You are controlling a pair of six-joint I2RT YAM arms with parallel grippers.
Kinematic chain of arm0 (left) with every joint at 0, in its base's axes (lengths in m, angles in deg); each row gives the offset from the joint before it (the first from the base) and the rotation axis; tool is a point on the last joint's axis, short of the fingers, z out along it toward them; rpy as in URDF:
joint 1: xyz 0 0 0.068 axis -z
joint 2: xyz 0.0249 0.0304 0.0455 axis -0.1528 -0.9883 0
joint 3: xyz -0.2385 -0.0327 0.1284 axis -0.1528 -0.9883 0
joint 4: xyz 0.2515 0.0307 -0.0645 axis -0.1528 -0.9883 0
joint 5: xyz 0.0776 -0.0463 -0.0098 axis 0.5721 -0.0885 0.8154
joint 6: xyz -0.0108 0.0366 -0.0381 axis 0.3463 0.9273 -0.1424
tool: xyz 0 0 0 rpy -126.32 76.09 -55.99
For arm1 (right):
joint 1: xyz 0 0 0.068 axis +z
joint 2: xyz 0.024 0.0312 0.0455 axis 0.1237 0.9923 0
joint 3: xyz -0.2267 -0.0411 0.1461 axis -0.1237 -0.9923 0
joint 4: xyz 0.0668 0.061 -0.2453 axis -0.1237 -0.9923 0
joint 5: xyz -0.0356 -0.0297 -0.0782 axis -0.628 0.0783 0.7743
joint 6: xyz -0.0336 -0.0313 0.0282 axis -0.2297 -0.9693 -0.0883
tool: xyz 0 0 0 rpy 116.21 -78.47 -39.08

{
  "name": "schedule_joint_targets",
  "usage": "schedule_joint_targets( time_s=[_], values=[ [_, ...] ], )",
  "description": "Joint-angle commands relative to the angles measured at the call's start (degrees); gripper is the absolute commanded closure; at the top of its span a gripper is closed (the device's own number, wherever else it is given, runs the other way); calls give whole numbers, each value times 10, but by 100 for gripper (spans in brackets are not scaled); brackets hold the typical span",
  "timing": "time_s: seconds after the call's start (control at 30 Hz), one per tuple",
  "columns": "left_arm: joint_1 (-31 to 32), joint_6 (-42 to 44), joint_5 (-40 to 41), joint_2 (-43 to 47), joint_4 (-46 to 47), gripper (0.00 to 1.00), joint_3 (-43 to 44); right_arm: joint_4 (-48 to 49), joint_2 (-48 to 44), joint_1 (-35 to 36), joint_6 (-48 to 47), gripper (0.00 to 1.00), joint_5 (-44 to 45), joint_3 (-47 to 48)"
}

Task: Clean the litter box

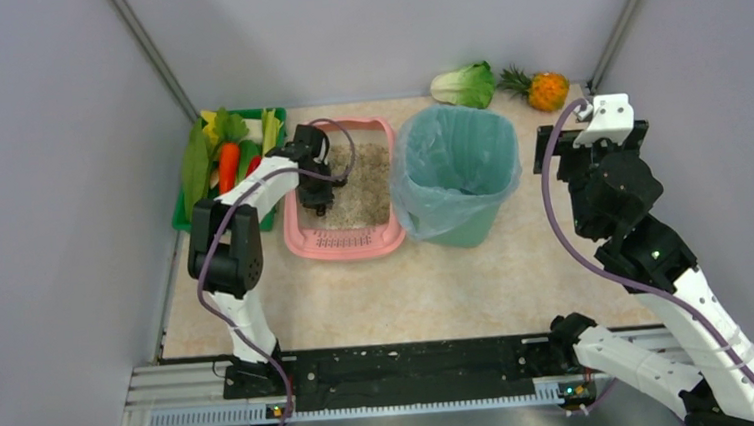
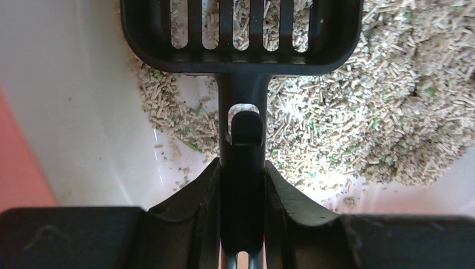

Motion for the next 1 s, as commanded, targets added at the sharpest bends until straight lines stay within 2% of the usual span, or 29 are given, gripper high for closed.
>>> schedule_joint_targets(
  time_s=[0.0, 0.2, 0.53, 0.73, 0.97],
  values=[
    [-5, -1, -7, 84, 66, 100, -13, 5, -14, 3, 11, 6, -4, 8],
    [-4, 7, -10, 140, 85, 100, -30, -1, -23, 3, 21, 6, -11, 10],
    [-3, 12, -42, 198, 151, 100, -113, -23, -43, 4, 43, 6, -18, 18],
    [1, 25, -51, 234, 211, 100, -174, -34, -48, 3, 57, 6, -21, 23],
    [5, 52, -63, 321, 310, 100, -264, -38, -51, 4, 65, 6, -22, 28]
  ],
)
